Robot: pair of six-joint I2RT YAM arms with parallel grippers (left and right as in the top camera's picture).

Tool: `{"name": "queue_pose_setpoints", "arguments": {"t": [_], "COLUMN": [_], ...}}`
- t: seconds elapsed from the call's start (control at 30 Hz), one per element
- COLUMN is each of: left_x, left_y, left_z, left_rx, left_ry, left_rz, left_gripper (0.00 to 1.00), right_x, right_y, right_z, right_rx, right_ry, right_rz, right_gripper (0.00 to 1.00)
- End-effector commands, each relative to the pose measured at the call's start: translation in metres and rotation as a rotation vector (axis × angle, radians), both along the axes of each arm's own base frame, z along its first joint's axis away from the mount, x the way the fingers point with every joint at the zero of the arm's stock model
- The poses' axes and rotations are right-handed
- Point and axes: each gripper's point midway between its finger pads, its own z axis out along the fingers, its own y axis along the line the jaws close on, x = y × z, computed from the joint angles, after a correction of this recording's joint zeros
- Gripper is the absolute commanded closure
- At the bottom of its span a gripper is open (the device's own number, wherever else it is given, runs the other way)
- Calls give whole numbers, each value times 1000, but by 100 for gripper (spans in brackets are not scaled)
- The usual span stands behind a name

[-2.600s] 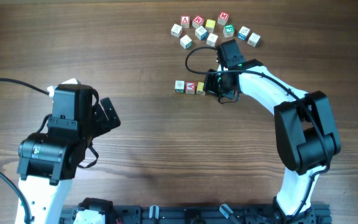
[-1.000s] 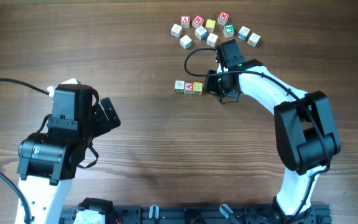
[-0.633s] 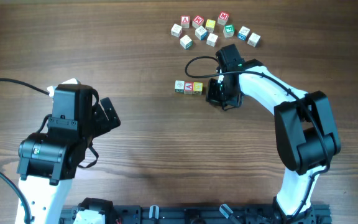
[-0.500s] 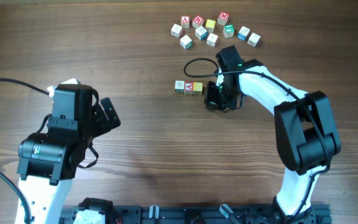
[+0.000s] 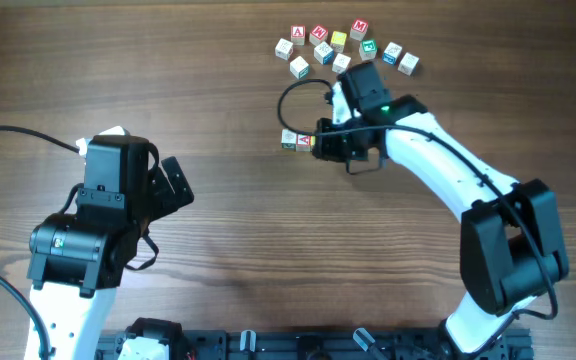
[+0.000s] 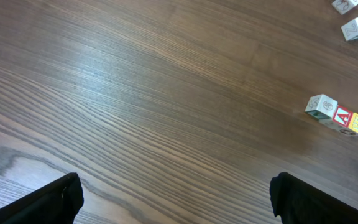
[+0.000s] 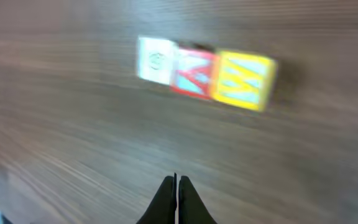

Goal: Form a horizontal line

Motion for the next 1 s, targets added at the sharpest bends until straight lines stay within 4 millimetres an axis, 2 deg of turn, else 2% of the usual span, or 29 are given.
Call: {"name": "queue_pose_setpoints", "arguments": {"t": [0.0,0.07,0.17,0.37,0.43,0.5,0.67,0.87,0.97], "left_x": [0,0,0,0,0,0,0,0,0], "left_y": [0,0,0,0,0,0,0,0,0], "left_z": [1,1,1,1,1,1,1,1,1], "left_rx": [-11,-11,-11,-11,-11,-11,-11,-11,-11], "left_ry": [-5,-5,-5,-5,-5,-5,-5,-5,-5], "left_rz": [9,9,9,9,9,9,9,9,9], "left_gripper": [0,0,0,0,0,0,0,0,0], "right_x": [25,51,77,106,110,111,105,120,135], "right_y": [14,13,23,45,59,68,57,56,50], "right_z": [21,30,40,7,-4,-7,-22,-27,-31], "right_rx": [0,-27,1,-11,-20,-36,-131,-150,-171], "right_ry": [-169,-293,-423,-457,-431,-437,-401,-461,-506], "right_rz": [32,-6,0,17,40,51,29,10,-30], "right_gripper": [95,95,95,96,95,95,95,95,95]}}
